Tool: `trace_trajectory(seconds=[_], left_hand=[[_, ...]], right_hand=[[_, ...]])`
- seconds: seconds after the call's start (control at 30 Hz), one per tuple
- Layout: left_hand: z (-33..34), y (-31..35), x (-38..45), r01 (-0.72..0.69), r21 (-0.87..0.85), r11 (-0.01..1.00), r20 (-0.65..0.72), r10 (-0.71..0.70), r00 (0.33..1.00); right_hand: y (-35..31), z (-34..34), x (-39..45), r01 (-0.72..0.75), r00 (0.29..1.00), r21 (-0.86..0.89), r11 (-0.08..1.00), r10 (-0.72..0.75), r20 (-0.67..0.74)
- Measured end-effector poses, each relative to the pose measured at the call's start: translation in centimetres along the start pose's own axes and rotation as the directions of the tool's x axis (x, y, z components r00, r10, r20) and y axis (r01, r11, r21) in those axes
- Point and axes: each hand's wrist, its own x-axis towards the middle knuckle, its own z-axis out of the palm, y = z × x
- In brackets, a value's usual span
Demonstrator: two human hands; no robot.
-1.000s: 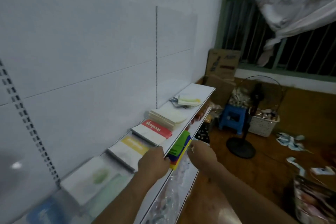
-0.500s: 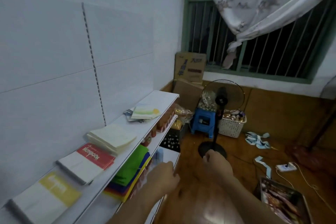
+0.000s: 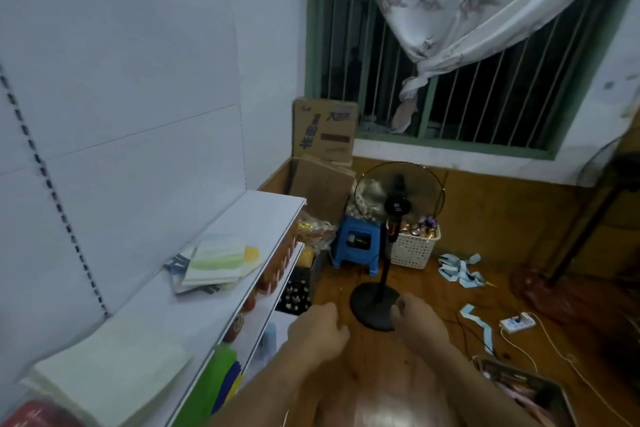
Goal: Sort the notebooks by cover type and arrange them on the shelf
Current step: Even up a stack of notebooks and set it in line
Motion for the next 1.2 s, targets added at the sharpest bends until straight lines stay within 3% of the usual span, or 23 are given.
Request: trace_trajectory(seconds=[0.3, 0.53, 0.67, 0.8, 0.93, 1.2], left_hand=[[2.1, 2.0, 13.0, -0.008, -0.002, 1.0, 0.09, 0.009, 0.996], [0.6, 0.1, 22.6, 0.195, 0.012, 0.981, 0.011, -0.195, 0.981], [-1.4, -3.0, 25.1, 0.348, -0.011, 0.937, -0.096, -0.348, 0.933], [-2.7, -8.9, 24.6, 0.523, -0.08, 0.848, -0.204, -0.528, 0.824], [-4.8, -15.1, 23.3, 0.658, -0.136, 0.741, -0.268, -0.667, 0.695], [-7.4, -24.8, 20.5, 0.849, -0.212, 0.484, -0.283, -0.862, 0.421]], right_hand=[[2.8, 1.6, 11.8, -0.031, 0.999, 0.001, 1.0, 0.031, 0.036], [0.7, 3.6, 24.7, 0.102, 0.985, -0.007, 0.995, -0.1, 0.14], [-4.6, 6.1, 29.7, 0.292, 0.932, -0.016, 0.956, -0.281, 0.227], [-11.6, 10.4, 30.9, 0.413, 0.832, 0.082, 0.907, -0.413, 0.37], [-18.6, 14.4, 30.0, 0.56, 0.674, 0.172, 0.811, -0.566, 0.474], [-27.9, 19.4, 27.6, 0.546, 0.594, 0.216, 0.81, -0.556, 0.582]])
